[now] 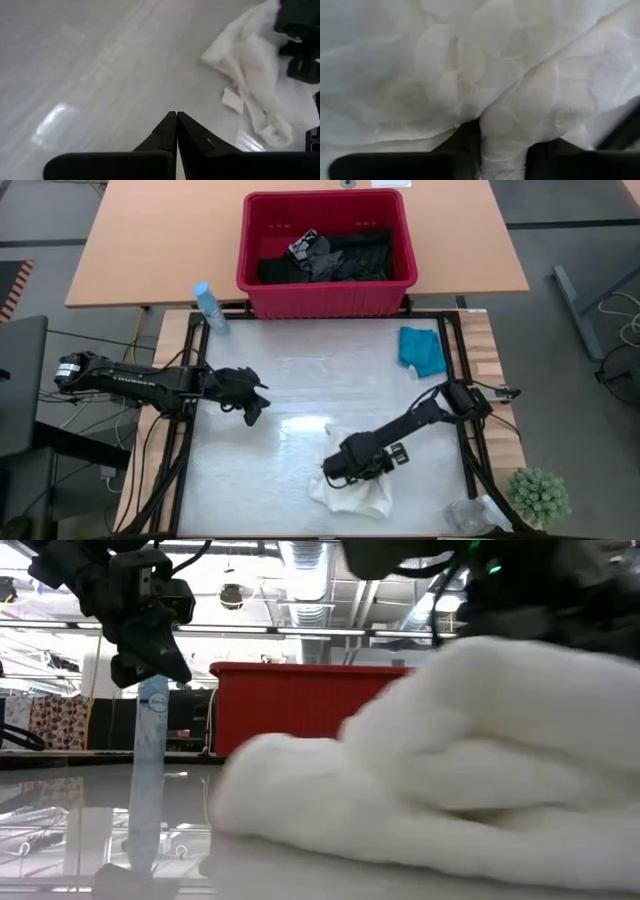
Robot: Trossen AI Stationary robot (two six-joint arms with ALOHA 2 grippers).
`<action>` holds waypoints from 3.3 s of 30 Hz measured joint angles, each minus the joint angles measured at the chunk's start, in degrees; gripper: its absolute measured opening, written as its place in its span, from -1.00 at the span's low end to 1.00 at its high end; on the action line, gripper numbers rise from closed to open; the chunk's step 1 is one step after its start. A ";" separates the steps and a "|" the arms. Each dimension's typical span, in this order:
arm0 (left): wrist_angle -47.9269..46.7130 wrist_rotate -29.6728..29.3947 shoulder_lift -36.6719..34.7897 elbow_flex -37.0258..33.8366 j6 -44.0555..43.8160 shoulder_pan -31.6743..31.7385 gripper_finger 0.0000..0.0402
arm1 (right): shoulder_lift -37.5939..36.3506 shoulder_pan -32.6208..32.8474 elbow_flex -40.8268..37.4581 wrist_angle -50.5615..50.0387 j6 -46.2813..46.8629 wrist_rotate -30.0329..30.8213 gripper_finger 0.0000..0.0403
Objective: Fold laundry
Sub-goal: Fold the white shirt
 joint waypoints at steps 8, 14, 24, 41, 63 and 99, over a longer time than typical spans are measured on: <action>5.72 0.47 0.00 0.00 3.41 0.00 -0.94 | -0.42 -9.21 0.09 0.97 -13.38 7.57 0.22; 16.30 2.68 0.64 0.00 6.67 0.02 -0.88 | -4.92 -15.07 0.01 -0.36 -22.06 16.84 0.32; 30.93 6.76 8.15 0.04 7.49 2.44 -1.00 | -21.51 -12.04 0.12 -2.52 -12.06 34.72 0.31; 49.36 16.76 31.66 0.07 7.00 2.98 -1.00 | -4.22 4.89 0.08 20.48 13.61 51.31 -0.92; 37.27 7.54 36.55 0.04 20.84 1.43 -1.00 | 5.19 6.99 0.29 26.61 7.76 45.40 -0.84; 60.81 7.12 28.85 -0.14 17.50 -0.56 -1.00 | -2.63 7.12 0.02 3.00 16.08 65.73 -0.90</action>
